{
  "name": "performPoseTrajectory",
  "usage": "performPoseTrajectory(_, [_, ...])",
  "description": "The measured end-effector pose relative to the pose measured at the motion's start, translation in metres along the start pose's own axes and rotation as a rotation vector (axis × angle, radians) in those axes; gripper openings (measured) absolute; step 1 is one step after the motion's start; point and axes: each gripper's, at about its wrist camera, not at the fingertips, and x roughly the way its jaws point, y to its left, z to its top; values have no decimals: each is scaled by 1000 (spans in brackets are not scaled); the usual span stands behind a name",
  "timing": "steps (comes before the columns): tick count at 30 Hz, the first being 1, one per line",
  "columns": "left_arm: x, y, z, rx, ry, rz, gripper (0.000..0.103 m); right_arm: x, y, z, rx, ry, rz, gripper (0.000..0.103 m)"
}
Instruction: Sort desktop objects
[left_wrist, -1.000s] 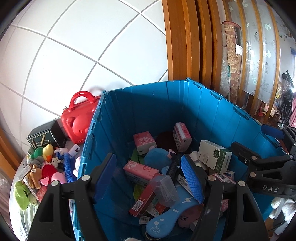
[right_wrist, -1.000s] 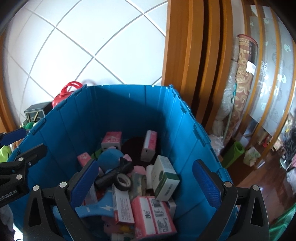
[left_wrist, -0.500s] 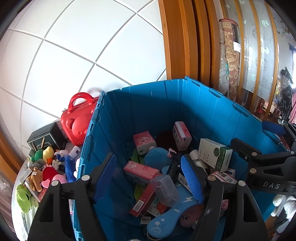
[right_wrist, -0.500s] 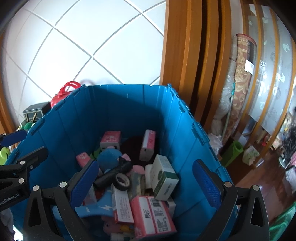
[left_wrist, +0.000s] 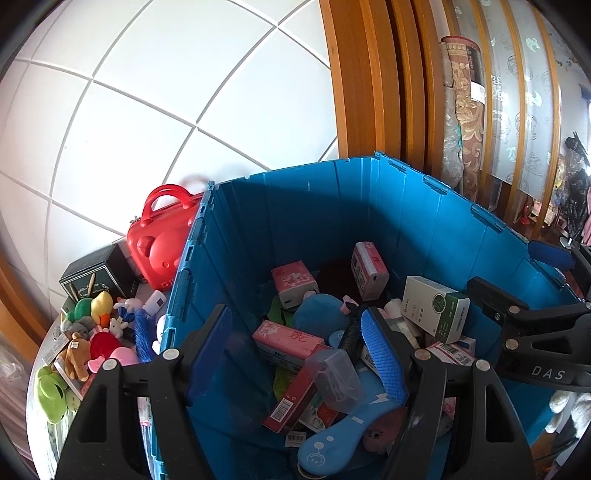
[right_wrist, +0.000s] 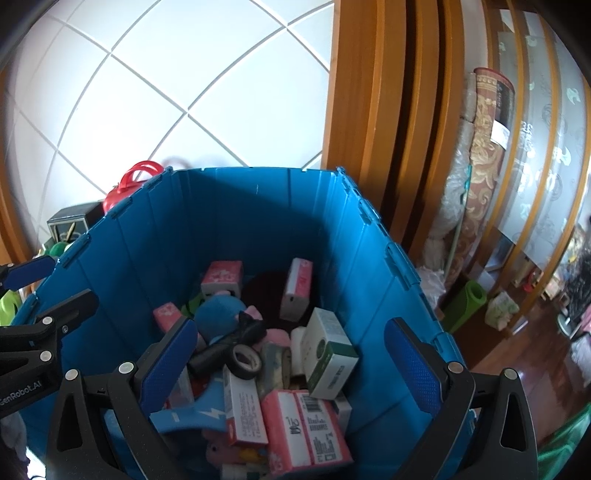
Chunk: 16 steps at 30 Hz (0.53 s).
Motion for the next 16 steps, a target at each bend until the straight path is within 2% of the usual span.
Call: performPoseTrajectory(16, [1, -2, 1, 5, 5, -5, 72, 0, 0, 1, -4, 1, 1, 103])
